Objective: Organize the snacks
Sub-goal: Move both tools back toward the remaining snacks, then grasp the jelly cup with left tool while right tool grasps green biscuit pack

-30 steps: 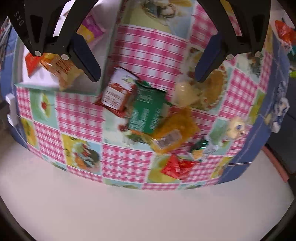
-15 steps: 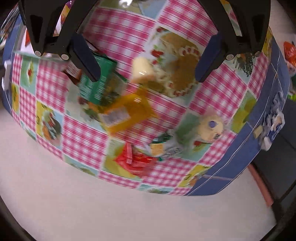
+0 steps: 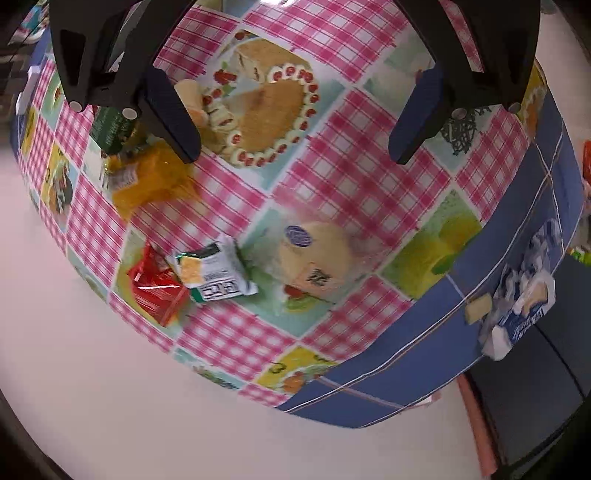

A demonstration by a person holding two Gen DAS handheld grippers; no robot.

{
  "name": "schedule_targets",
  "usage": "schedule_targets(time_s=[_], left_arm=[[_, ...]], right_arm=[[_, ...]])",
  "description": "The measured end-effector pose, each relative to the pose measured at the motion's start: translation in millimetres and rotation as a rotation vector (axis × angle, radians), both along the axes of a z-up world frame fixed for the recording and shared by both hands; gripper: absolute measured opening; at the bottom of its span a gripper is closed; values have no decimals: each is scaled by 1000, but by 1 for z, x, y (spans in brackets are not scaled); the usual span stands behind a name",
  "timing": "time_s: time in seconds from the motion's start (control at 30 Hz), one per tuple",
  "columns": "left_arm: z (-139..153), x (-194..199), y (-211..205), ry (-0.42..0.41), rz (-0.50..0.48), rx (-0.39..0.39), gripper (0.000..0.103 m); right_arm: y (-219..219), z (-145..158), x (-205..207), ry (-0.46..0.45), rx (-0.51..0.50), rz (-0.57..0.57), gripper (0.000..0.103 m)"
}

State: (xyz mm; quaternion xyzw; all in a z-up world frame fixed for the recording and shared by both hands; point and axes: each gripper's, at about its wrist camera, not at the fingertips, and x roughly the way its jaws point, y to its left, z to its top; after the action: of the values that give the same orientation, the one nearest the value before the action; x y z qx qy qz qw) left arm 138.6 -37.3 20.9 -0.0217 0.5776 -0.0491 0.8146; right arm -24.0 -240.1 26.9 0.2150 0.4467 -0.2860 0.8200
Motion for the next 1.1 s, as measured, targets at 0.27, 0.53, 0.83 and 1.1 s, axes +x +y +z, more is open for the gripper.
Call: schedule_targets(time_s=[0.27,0.53,0.83,1.1], left_arm=[[-12,1,-12,5,-37,-65,101],[-32,1,-24,42,-47,-91,101],[-51,6,-28,116,-52,-146,102],[-53,-2,-48,136,-100,-193,101]], right_arm=[[20,-2,34,-7,-21,89,82],[25,-21,60,26,-18,133,65],[31,-42,75,66,-20,164,51],[17,-48,67,60,56,127,44]])
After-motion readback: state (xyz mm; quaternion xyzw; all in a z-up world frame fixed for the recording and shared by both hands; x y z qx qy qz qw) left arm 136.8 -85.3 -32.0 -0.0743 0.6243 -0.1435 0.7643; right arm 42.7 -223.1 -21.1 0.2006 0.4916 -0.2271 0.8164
